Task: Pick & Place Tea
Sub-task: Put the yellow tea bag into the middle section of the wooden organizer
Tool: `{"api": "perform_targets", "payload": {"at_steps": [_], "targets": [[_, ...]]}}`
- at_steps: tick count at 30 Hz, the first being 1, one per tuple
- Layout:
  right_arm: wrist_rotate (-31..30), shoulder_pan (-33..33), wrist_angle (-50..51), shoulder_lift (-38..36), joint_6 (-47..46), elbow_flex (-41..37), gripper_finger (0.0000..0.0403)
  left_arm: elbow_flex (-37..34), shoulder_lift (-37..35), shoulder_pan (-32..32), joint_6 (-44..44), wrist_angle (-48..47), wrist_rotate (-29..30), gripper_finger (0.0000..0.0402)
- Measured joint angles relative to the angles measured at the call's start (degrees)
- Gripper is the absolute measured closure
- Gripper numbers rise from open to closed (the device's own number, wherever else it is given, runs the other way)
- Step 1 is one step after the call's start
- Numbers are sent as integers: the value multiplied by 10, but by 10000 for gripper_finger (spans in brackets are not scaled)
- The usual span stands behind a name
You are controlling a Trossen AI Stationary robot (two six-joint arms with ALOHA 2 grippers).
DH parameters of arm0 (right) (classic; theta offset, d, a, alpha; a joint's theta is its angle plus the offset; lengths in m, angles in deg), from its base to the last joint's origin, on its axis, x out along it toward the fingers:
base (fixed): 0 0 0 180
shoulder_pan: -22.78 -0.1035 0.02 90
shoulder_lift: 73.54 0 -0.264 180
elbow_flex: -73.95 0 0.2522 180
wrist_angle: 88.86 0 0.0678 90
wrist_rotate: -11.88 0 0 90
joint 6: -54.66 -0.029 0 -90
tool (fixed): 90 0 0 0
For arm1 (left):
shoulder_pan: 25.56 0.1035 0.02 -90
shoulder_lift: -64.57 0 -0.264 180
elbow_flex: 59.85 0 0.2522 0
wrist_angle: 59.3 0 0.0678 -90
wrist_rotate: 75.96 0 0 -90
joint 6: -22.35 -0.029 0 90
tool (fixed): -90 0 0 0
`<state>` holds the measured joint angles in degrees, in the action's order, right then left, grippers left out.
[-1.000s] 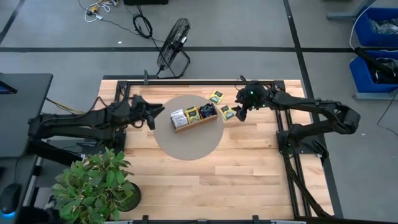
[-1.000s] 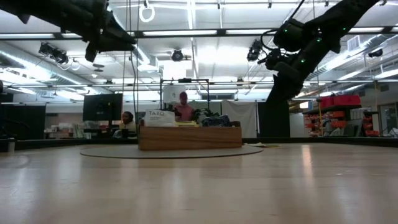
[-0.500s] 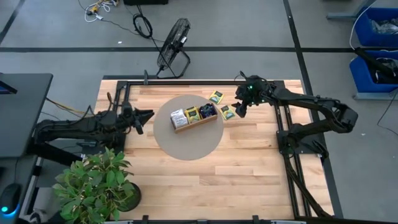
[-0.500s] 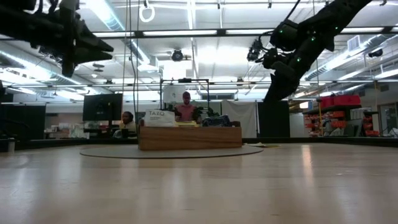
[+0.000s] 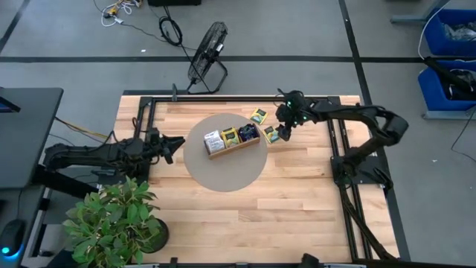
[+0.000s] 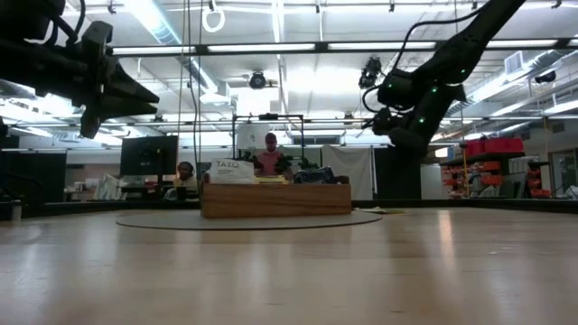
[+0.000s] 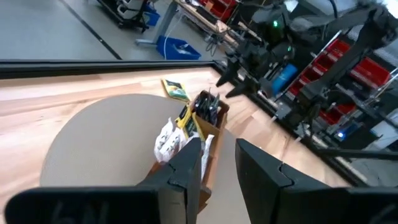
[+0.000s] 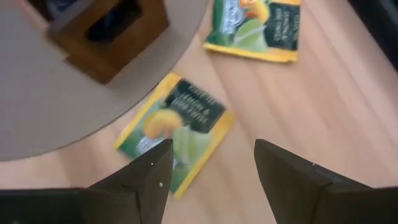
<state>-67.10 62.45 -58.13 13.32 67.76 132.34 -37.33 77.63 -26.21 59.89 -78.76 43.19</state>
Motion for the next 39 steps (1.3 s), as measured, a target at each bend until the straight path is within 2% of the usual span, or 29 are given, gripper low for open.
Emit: {"api": "perform_targets", "payload": {"at_steps": [11,30,34,39], "targets": [[6,11,35,120,94,101,170,0,0,0,-5,0,9,299],[-9,11,46,153,160,109,189,0,0,0,12,1,19,299],[-34,0,45,159,174,108,208,0,0,0,13,1,24,299],[-63,-15,37,163,178,109,254,1,0,0,13,-1,32,299]]}}
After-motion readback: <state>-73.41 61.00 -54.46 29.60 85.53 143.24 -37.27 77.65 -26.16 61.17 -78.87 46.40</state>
